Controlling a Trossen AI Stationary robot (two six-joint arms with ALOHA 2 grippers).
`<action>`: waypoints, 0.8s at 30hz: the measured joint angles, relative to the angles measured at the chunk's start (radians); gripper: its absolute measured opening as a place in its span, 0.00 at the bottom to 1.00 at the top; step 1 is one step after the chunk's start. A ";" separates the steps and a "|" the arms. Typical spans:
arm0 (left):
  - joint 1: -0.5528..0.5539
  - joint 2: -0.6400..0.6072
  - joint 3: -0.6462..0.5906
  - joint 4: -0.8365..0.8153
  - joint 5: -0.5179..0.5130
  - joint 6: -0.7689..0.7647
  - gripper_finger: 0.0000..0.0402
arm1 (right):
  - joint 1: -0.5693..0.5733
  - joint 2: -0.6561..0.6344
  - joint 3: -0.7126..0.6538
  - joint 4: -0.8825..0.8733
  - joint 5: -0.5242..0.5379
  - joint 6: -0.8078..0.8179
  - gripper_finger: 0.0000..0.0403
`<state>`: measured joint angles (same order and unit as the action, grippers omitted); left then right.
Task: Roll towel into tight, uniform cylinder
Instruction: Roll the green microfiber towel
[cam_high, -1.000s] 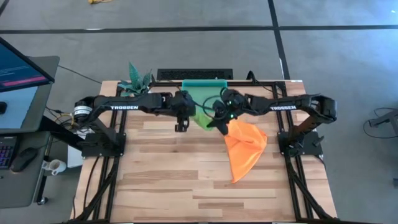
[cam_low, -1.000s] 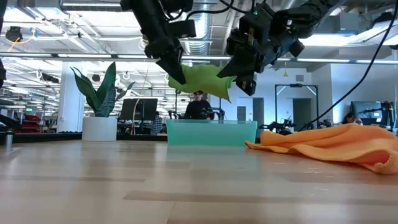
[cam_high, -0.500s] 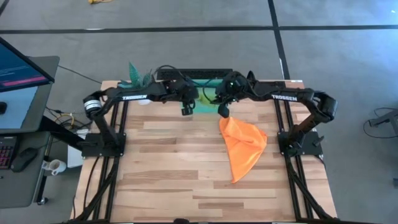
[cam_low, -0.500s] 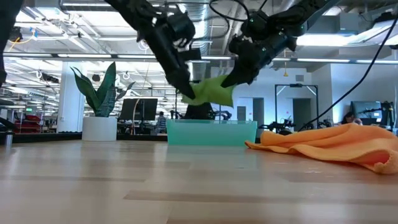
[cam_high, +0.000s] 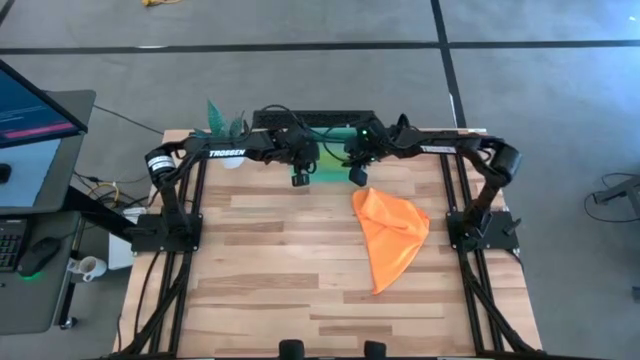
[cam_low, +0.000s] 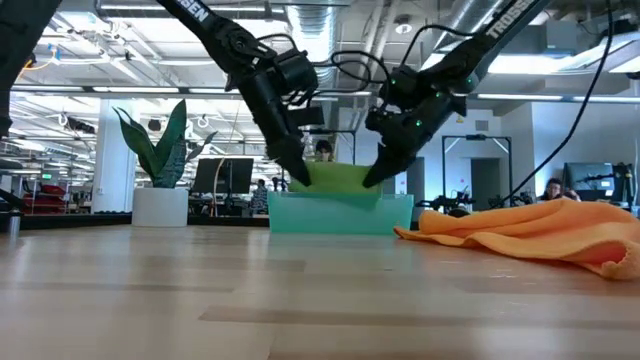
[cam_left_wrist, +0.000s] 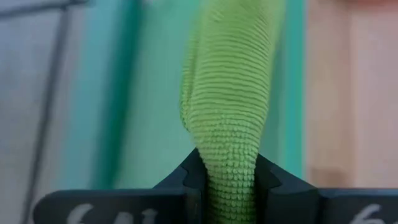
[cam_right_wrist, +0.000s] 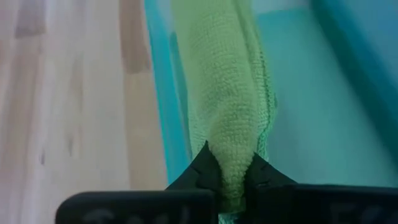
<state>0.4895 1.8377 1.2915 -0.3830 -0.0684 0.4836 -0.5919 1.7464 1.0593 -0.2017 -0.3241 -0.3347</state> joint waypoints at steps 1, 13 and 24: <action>0.003 0.005 -0.001 -0.007 0.007 -0.004 0.10 | 0.000 0.014 0.006 0.004 0.000 -0.007 0.08; 0.005 0.080 0.003 -0.015 0.058 -0.042 0.10 | -0.012 0.075 0.028 -0.051 -0.012 -0.007 0.08; 0.006 0.080 0.003 -0.012 0.060 -0.052 0.27 | -0.013 0.075 0.028 -0.085 -0.013 -0.014 0.08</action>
<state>0.4951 1.9175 1.2949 -0.3954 -0.0081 0.4315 -0.6048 1.8210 1.0870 -0.2866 -0.3371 -0.3485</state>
